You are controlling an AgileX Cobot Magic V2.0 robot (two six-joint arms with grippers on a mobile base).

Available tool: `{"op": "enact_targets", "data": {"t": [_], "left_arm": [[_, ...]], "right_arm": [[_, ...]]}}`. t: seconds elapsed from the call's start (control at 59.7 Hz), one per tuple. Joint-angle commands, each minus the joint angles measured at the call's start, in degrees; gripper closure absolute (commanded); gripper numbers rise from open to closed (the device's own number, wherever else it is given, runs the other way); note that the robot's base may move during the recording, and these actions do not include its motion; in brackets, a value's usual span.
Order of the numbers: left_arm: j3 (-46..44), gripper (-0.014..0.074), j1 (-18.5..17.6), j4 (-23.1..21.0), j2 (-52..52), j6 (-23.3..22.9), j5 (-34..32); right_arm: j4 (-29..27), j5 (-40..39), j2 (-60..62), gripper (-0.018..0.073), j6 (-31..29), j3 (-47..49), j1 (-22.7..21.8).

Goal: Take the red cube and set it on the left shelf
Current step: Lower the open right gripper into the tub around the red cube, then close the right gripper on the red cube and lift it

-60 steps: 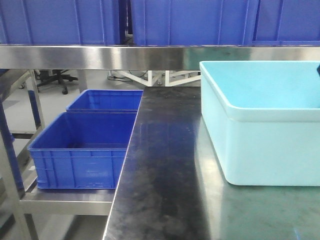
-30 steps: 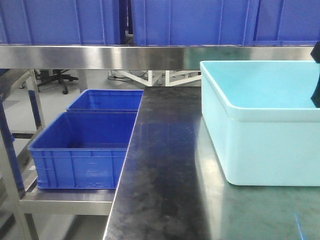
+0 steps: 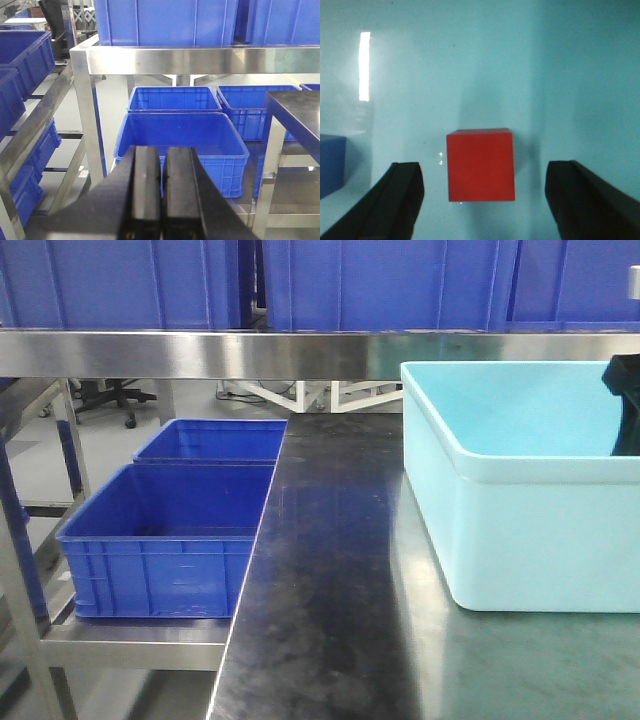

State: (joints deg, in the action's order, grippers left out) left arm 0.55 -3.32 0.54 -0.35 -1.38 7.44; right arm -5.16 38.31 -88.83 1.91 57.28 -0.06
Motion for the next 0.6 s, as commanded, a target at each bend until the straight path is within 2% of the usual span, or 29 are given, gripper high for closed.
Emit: {"op": "enact_targets", "data": {"t": [0.0, 0.587], "left_arm": [[1.3, 0.0495, -0.4, -0.2, -0.9, 0.0, -5.0], [1.3, 0.0495, -0.4, -0.2, -0.9, 0.0, -5.0]], "right_arm": [[-0.4, -2.1, 0.6, -0.005, -0.1, 3.2, 0.1], [-0.2, -0.7, -3.5, -0.005, -0.1, 5.2, 1.4]]}}
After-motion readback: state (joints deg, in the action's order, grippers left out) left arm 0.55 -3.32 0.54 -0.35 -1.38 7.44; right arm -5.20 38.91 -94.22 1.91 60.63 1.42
